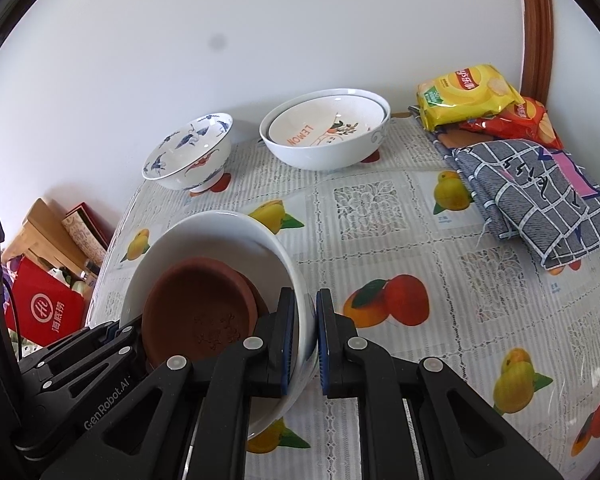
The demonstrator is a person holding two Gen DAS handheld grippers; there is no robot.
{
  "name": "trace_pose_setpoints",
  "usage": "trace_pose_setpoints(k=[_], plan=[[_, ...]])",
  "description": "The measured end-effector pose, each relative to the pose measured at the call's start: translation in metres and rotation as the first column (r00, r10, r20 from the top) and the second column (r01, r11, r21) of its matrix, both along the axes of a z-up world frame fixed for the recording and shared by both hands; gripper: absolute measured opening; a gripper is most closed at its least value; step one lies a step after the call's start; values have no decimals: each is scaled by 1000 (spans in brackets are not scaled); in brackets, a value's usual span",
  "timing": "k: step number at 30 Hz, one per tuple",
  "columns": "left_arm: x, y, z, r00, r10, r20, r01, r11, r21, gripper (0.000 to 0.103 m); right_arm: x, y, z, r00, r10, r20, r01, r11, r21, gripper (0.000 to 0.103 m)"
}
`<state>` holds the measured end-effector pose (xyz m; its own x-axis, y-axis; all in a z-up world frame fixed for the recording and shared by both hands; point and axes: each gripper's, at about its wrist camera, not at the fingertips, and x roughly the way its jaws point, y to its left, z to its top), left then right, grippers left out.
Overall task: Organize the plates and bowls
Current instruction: 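Carry the white bowl with the dish over to the light-green plate stack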
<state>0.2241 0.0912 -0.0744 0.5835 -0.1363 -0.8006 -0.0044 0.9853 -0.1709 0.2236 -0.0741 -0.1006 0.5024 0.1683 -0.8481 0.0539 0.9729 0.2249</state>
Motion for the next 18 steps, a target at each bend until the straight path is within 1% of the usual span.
trace_pose_setpoints(k=[12, 18], plan=[[4, 18, -19, 999, 32, -41, -32, 999, -2, 9, 7, 17, -19, 999, 28, -35, -28, 1000, 7, 11], [6, 25, -29, 997, 44, -65, -45, 999, -14, 9, 10, 25, -29, 998, 42, -56, -42, 999, 2, 11]])
